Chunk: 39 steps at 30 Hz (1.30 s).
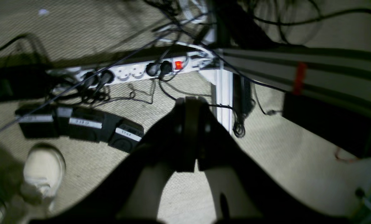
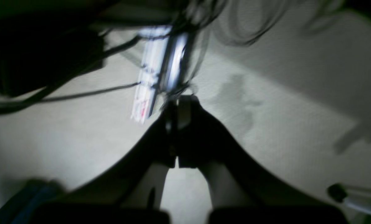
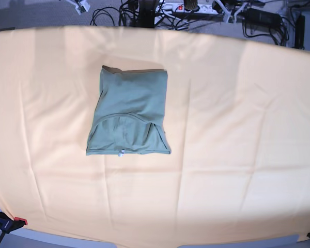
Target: Fold the T-shirt properly
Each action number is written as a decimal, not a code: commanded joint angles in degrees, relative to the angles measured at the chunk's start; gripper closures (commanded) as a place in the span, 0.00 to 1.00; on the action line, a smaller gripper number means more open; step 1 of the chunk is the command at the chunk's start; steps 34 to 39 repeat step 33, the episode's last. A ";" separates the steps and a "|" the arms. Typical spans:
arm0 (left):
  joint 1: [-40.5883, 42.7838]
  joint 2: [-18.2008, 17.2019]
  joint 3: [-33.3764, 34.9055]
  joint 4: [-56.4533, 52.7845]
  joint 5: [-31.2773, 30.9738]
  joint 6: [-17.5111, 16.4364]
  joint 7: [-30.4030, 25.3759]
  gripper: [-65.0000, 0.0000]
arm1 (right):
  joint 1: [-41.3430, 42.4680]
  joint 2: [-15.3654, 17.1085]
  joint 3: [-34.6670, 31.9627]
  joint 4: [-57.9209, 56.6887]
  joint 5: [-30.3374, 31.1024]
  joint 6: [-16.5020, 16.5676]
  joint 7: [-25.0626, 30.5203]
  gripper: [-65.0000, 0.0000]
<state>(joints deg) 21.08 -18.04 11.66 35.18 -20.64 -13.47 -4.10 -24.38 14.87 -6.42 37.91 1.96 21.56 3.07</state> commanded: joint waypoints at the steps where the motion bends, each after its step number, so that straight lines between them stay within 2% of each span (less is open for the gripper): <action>1: 0.26 1.03 0.11 -0.46 0.17 1.49 -0.66 1.00 | -0.55 -0.07 -0.68 0.07 -0.61 -0.74 2.49 1.00; 3: -0.35 3.58 -0.22 -2.32 2.99 5.16 -0.68 1.00 | -0.52 -0.94 -1.92 0.07 -0.96 -4.17 4.94 1.00; 5: -1.18 6.21 -0.42 -4.37 7.13 6.73 -1.29 1.00 | -0.31 -1.97 -2.97 0.07 -0.94 -6.73 5.46 1.00; 8: -2.23 9.86 -0.48 -7.15 12.33 8.07 -2.03 1.00 | 0.04 -3.02 -4.94 0.07 -0.92 -6.86 5.33 1.00; 11: -2.69 12.41 -0.48 -7.93 12.68 9.86 -3.72 1.00 | 0.63 -3.26 -7.54 0.07 -0.96 -6.25 5.33 1.00; 14: -3.04 13.92 -0.48 -7.93 12.70 11.80 -4.46 1.00 | 0.72 -3.43 -9.27 0.07 -0.94 -8.26 5.31 1.00; 21: -3.80 14.10 -0.48 -7.93 12.66 11.61 -4.92 1.00 | 0.57 -3.98 -9.44 0.07 -1.03 -9.40 5.01 1.00; 26: -3.80 14.08 -0.48 -7.93 10.62 11.58 -4.98 1.00 | 0.39 -5.68 -9.44 0.07 -5.51 -10.27 4.35 1.00; 32: -3.93 14.05 -0.48 -7.91 10.54 11.13 -4.94 1.00 | 0.52 -6.60 -9.44 0.07 -5.46 -11.72 3.37 1.00; 39: -3.96 14.05 -0.48 -7.91 10.54 11.15 -4.94 1.00 | 0.61 -6.64 -9.44 0.07 -5.46 -11.72 3.37 1.00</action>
